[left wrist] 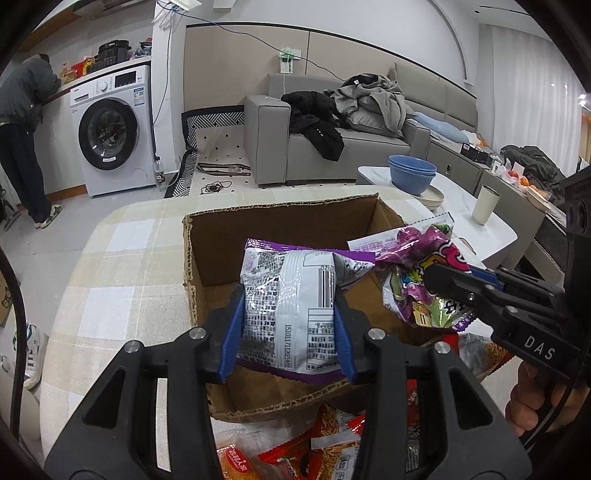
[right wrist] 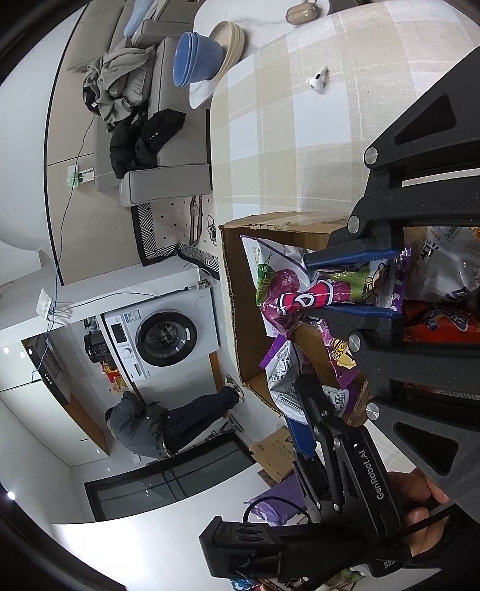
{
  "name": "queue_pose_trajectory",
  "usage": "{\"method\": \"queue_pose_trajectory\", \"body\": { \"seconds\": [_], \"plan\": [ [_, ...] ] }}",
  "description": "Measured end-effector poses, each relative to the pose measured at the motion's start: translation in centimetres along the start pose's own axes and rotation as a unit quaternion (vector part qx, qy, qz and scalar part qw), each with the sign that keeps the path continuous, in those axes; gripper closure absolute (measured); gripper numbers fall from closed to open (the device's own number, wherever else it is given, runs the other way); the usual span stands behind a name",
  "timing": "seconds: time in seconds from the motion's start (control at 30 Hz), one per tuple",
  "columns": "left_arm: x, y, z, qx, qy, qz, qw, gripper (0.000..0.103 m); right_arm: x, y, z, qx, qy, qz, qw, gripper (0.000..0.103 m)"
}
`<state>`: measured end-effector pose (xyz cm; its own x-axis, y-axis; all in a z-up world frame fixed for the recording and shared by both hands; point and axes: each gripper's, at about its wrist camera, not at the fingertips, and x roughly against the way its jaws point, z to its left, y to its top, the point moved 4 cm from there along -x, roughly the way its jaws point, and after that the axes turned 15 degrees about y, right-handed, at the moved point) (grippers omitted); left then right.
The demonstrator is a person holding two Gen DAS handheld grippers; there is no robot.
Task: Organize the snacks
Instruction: 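Lower both bags into the box and open both grippers, then move both tools back toward the remaining snack pile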
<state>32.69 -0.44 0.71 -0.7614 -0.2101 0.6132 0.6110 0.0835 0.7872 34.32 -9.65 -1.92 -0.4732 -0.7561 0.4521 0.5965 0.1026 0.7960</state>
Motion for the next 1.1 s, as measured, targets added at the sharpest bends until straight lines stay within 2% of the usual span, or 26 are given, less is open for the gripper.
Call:
{"method": "queue_pose_trajectory", "body": {
  "seconds": [0.07,0.1,0.13,0.2,0.3,0.37,0.4,0.43,0.5,0.63,0.87,1.1],
  "plan": [
    [0.3,-0.1,-0.1,-0.005,0.004,-0.003,1.0,0.059,-0.1,0.0,-0.1,0.003,0.0,0.006,1.0,0.08],
    [0.4,-0.2,-0.1,-0.008,0.007,-0.003,0.9999,0.05,-0.2,0.0,0.0,0.007,-0.003,0.01,1.0,0.072],
    [0.7,-0.3,-0.2,-0.009,0.01,-0.005,0.9999,0.038,-0.1,0.0,0.0,0.01,-0.007,0.01,1.0,0.07],
    [1.4,-0.3,-0.3,-0.009,0.014,-0.012,0.9998,0.022,0.1,0.0,0.2,0.016,-0.008,0.005,1.0,0.065],
    [2.6,-0.4,-0.4,-0.012,0.013,-0.022,0.9996,0.019,0.8,-0.1,0.4,0.028,-0.016,-0.001,0.999,0.057],
    [3.2,-0.5,-0.3,-0.015,0.015,-0.021,0.9995,0.01,1.4,-0.2,0.4,0.03,-0.017,-0.002,0.999,0.05],
    [3.6,-0.6,-0.3,-0.016,0.017,-0.022,0.9995,0.0,1.7,-0.3,0.5,0.031,-0.02,-0.004,0.999,0.043],
    [4.0,-0.7,-0.2,-0.014,0.019,-0.026,0.9994,0.001,2.1,-0.4,0.5,0.032,-0.023,-0.007,0.999,0.037],
    [5.0,-1.0,0.0,-0.012,0.017,-0.029,0.9993,0.001,2.9,-0.7,0.5,0.032,-0.025,-0.012,0.999,0.014],
    [6.8,-1.7,0.5,-0.006,0.016,-0.028,0.9995,0.001,4.7,-1.4,0.5,0.028,-0.027,-0.02,0.999,0.003],
    [9.5,-3.9,2.2,0.005,0.024,-0.022,0.9995,0.001,7.4,-3.5,0.6,0.026,-0.04,-0.028,0.998,0.001],
    [11.2,-6.8,4.6,0.022,0.035,-0.006,0.9991,0.001,7.8,-5.7,1.1,0.011,-0.039,-0.01,0.999,0.001]
  ]
}}
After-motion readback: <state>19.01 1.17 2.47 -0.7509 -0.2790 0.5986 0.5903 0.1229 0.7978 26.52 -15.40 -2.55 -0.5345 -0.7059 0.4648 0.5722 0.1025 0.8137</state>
